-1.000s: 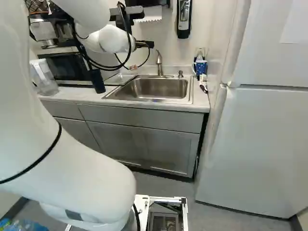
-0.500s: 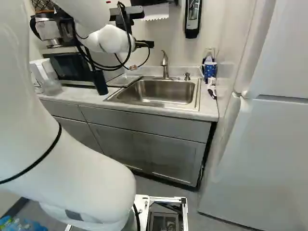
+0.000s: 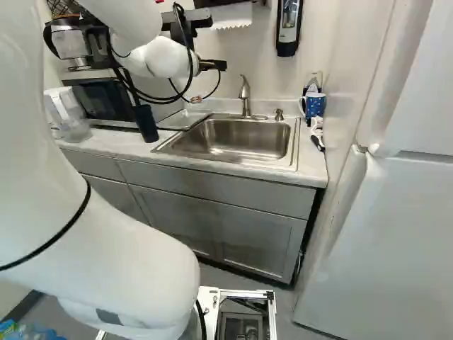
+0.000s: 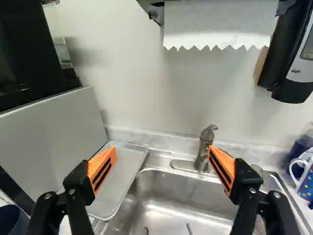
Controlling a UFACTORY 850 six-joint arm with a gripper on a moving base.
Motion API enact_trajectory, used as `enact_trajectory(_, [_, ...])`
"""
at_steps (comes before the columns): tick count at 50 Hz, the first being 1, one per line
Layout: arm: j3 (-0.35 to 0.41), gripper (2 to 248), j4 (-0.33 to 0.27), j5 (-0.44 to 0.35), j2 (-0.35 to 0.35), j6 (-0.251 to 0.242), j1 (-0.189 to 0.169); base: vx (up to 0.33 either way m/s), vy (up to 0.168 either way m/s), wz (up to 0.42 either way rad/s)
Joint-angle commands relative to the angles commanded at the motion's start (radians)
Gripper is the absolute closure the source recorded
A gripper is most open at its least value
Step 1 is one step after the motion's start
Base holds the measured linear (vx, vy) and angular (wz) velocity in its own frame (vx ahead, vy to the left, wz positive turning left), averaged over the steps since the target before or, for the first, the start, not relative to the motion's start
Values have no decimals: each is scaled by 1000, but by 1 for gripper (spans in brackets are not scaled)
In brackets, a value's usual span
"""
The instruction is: Rinse the cup and place it in the tray
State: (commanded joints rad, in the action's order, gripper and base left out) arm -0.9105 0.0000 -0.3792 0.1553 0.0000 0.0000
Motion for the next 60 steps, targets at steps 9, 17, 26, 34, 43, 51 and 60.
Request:
enact_trajectory(9, [-11,3,0,1,-12,0,0,29,0,1])
enact_trajectory(17, [-24,3,0,14,-26,0,-2,0,0,0])
enact_trajectory(26, [-47,3,0,41,-51,0,-12,-3,0,-1])
enact_trajectory(34, [-74,3,0,70,-79,0,-22,0,0,0])
enact_trajectory(43, [-110,3,0,104,-116,0,-34,0,0,0])
enact_trajectory(51, [-143,3,0,134,-149,0,-43,0,0,0])
enact_trajectory(60, [-182,3,0,168,-189,0,-52,0,0,0])
